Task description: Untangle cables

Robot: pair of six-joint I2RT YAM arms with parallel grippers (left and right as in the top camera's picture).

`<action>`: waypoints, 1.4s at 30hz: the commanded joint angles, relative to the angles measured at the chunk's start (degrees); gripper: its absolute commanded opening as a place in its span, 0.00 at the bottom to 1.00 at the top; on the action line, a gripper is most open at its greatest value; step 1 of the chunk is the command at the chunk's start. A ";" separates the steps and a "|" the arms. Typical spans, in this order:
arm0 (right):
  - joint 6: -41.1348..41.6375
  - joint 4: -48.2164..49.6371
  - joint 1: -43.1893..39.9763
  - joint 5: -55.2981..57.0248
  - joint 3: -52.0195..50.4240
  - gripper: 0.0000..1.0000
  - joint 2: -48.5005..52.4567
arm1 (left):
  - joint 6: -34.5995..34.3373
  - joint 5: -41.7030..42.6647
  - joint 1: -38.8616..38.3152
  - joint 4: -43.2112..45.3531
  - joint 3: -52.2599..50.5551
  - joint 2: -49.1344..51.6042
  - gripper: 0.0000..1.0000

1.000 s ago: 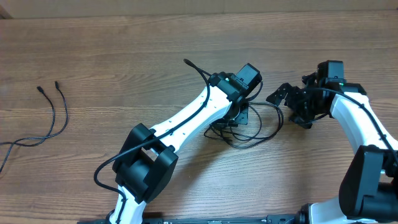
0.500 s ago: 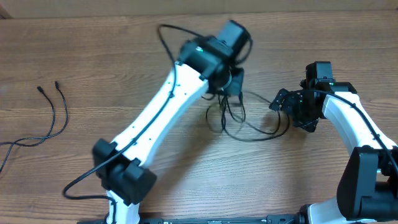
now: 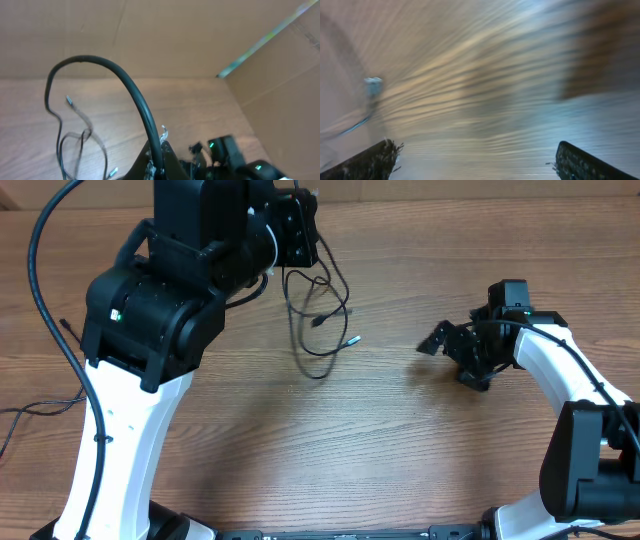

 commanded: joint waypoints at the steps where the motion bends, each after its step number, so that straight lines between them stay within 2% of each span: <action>1: -0.20 3.89 0.09 -20.31 0.61 1.00 0.17 | 1.29 -1.31 0.31 -1.81 0.79 1.29 0.04; 5: -0.26 4.22 1.55 -22.60 0.61 1.00 0.17 | 1.18 -7.61 0.33 0.37 0.81 1.36 0.04; 8: -5.16 3.67 4.55 -24.02 0.61 1.00 0.17 | 1.25 -12.44 0.33 1.68 0.81 1.36 0.04; 10: -5.86 3.89 6.32 -21.00 0.61 1.00 0.17 | 1.22 -22.01 0.33 1.03 0.81 1.42 0.04; 11: -5.81 3.80 8.39 -13.73 0.61 1.00 0.20 | 1.20 -32.74 0.63 -0.81 0.81 1.53 0.04; 12: -5.81 3.65 9.09 -11.80 0.61 1.00 0.20 | 1.20 -34.42 0.83 -1.31 0.81 1.51 0.04; 16: -5.79 6.84 11.23 -10.73 0.61 1.00 0.20 | 1.20 -27.04 2.91 1.18 1.14 -0.35 0.04; 18: -5.75 9.79 11.28 -10.73 0.59 1.00 0.20 | 1.20 -25.35 4.17 6.78 1.18 -2.45 0.04; 21: -4.81 9.20 11.28 -7.52 0.59 1.00 0.20 | 1.27 -25.97 4.46 16.24 1.18 -5.99 0.04; 23: -4.48 8.13 11.28 -4.26 0.59 1.00 0.20 | 1.29 -30.49 4.46 20.81 1.18 -7.54 0.04; 26: -4.52 7.52 11.28 -2.32 0.59 1.00 0.20 | 2.82 -42.97 4.46 23.37 1.18 -8.17 0.04; 29: -4.52 8.35 11.26 0.09 0.59 1.00 0.20 | 4.33 -48.35 4.46 16.57 1.18 -7.45 0.04; 32: -4.52 9.55 11.26 2.16 0.59 1.00 0.20 | 4.17 -56.41 4.46 5.99 1.11 -6.34 0.04; 36: -4.52 9.53 11.26 2.56 0.59 1.00 0.20 | -2.97 -58.60 5.11 -5.09 1.09 -4.57 0.04; 38: -4.52 9.53 11.26 2.56 0.59 1.00 0.20 | -12.55 -56.52 7.65 -13.16 1.09 -3.67 0.04; 42: -4.52 9.53 11.26 2.56 0.59 1.00 0.20 | -13.55 -42.23 17.64 -17.97 1.09 -3.28 0.04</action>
